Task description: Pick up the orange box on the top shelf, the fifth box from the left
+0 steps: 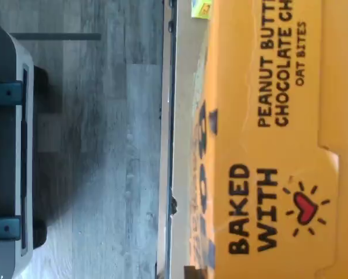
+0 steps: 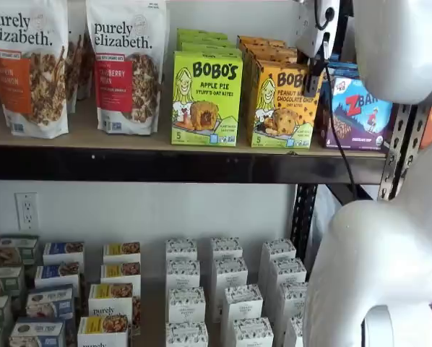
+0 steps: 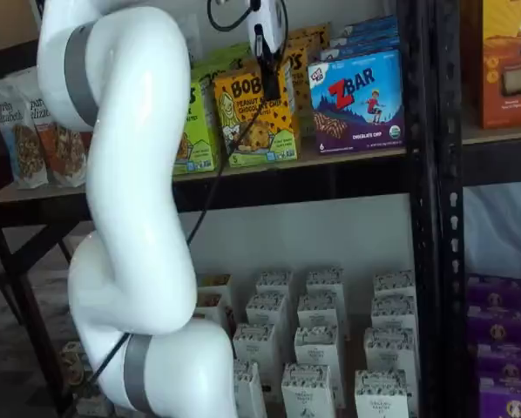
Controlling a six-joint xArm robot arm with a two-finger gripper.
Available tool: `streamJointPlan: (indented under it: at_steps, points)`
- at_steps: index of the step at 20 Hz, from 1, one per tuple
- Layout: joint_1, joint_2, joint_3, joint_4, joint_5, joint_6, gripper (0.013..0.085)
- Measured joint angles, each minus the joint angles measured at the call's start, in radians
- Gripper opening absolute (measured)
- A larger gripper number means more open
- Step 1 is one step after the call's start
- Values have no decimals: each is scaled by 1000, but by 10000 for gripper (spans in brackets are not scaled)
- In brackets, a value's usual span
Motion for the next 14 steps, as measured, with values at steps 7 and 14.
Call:
streamJointPlan:
  at_steps: [7, 14]
  points:
    - [1, -1, -1, 6, 0, 2, 170]
    - [9, -8, 3, 2, -3, 9, 170]
